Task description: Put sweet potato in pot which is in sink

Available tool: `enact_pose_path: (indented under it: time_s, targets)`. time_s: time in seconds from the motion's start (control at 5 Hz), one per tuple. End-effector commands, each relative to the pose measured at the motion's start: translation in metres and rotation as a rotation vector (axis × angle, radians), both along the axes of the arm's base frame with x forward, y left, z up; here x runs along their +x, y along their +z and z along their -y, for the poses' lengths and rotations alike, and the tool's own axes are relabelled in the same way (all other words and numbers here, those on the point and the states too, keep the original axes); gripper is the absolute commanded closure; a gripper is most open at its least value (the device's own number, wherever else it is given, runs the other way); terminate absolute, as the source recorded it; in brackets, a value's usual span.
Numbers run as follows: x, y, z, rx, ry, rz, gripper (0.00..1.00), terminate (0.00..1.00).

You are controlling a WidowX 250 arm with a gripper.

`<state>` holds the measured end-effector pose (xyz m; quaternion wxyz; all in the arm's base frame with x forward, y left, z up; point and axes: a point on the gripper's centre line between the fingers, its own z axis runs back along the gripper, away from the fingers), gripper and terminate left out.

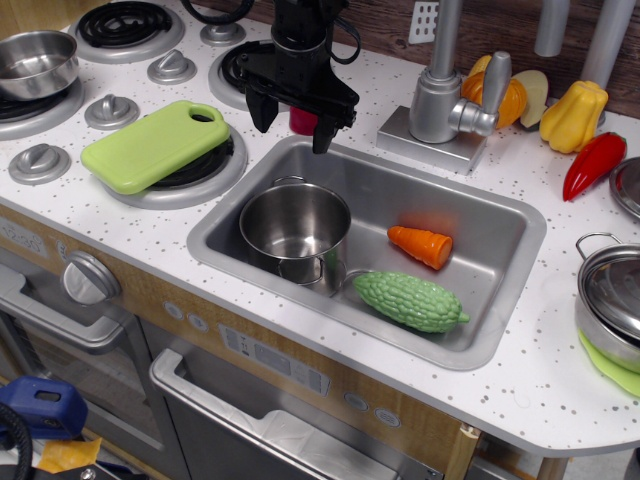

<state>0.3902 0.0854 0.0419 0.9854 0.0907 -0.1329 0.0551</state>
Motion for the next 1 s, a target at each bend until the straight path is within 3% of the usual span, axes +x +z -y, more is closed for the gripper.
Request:
enact_pose_path:
  time_s: [0.0,0.8]
  targets:
    - [0.0,0.0,0.0,0.0,0.0,0.0,0.0,0.0]
    - [0.035,0.002,-0.02,0.076,-0.015,0.175,0.0,0.0]
